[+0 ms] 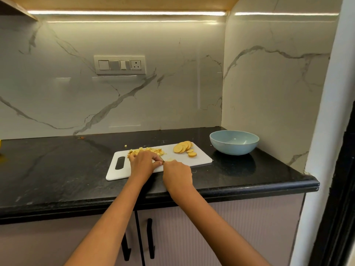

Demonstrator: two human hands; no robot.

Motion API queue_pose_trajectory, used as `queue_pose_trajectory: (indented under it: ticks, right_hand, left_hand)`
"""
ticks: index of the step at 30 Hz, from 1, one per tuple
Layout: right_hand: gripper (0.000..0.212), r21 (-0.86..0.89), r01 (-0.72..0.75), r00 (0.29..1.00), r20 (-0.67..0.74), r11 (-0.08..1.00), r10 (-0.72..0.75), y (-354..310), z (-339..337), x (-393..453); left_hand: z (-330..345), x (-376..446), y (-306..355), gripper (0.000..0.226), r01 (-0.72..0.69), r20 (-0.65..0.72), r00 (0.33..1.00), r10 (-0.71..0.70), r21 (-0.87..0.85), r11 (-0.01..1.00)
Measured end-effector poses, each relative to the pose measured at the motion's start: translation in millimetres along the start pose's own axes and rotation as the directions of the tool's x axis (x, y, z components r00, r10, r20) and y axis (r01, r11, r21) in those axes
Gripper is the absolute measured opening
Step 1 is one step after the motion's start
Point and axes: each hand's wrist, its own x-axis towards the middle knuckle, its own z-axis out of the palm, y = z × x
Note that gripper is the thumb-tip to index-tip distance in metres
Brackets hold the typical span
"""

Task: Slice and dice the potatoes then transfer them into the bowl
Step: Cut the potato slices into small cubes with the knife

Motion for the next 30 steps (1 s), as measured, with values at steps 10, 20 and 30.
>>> queue_pose_trajectory:
  ticks: [10,20,30]
  right_hand:
    - [0.032,0.001,-0.061,0.998,-0.028,0.998,0.061,14,12,-2]
    - [0.039,0.319,-0.110,0.953,-0.233,0.941,0.191,43,30,40]
    - [0.044,0.305,-0.095,0.930,-0.313,0.948,0.194,52,38,101]
  left_hand:
    - [4,-5,0,0.011,-0.065,-0.048,0.997,0.066,0.015,0.998]
    - [12,7,9,0.020,-0.206,-0.093,0.975,0.203,-0.034,0.978]
    - [18,35,6,0.020,-0.413,0.196,0.896,0.400,0.032,0.910]
